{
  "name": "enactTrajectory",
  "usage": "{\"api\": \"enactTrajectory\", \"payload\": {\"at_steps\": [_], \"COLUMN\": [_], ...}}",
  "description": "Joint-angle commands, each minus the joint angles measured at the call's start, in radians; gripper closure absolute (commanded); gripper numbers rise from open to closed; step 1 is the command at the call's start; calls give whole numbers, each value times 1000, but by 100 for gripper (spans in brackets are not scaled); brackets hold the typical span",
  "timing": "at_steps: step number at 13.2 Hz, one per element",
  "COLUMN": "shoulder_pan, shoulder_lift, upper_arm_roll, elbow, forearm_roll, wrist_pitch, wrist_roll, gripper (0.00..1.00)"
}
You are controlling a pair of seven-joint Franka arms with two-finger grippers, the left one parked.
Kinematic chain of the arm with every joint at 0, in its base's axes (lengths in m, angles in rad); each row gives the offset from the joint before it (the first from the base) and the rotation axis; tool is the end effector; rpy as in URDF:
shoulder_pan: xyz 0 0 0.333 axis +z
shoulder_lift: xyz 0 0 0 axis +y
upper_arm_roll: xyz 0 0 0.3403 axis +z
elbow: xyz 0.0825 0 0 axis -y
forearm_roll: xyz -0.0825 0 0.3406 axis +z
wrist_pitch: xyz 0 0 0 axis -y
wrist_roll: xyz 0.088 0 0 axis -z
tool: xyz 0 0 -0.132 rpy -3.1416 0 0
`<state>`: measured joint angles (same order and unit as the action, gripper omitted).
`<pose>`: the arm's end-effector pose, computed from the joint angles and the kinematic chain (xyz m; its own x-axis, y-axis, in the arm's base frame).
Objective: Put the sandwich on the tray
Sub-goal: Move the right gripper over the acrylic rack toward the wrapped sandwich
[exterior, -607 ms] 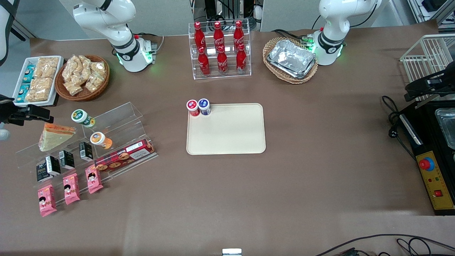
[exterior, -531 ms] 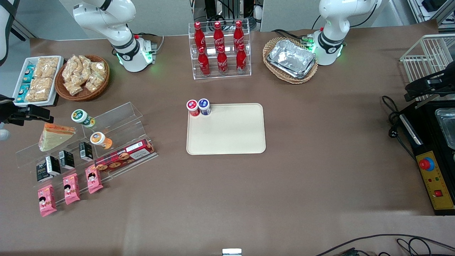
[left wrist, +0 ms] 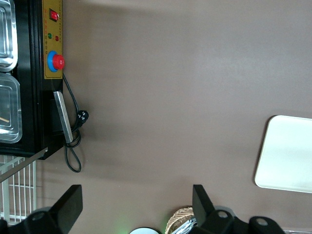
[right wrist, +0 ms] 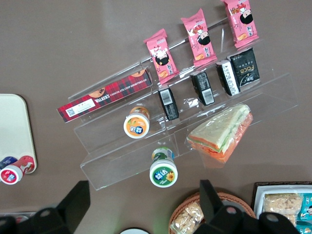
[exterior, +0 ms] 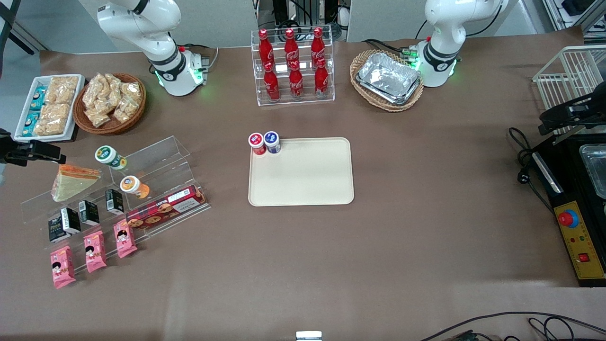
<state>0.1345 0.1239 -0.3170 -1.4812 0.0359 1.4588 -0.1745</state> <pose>0.5275 -0.0809 0.5908 0.9904 -0.0054 -0.1380 -0.0084 -0.9997 -0.0216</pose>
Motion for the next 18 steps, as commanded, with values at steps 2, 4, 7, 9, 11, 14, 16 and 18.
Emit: {"api": "enactTrajectory", "payload": {"at_steps": [2, 4, 7, 9, 11, 14, 16, 18], "shoulder_pan": [-1, -3, -32, -36, -33, -36, -39, -79], "shoulder_lift": [-76, -124, -164, -159, -158, -132, -125, -125], "upper_arm_roll": [-4, -5, -20, -22, -19, -19, -22, -25], "elbow": [-77, -129, -191, -192, -192, -189, -188, -191], "forearm_roll": [22, 12, -10, -8, -7, 77, 75, 44], "wrist_pitch": [-5, 2, 29, 28, 26, 40, 67, 103], "wrist_roll": [38, 50, 136, 228, 419, 747, 805, 790], "gripper": [0, 0, 0, 0, 0, 0, 0, 0]}}
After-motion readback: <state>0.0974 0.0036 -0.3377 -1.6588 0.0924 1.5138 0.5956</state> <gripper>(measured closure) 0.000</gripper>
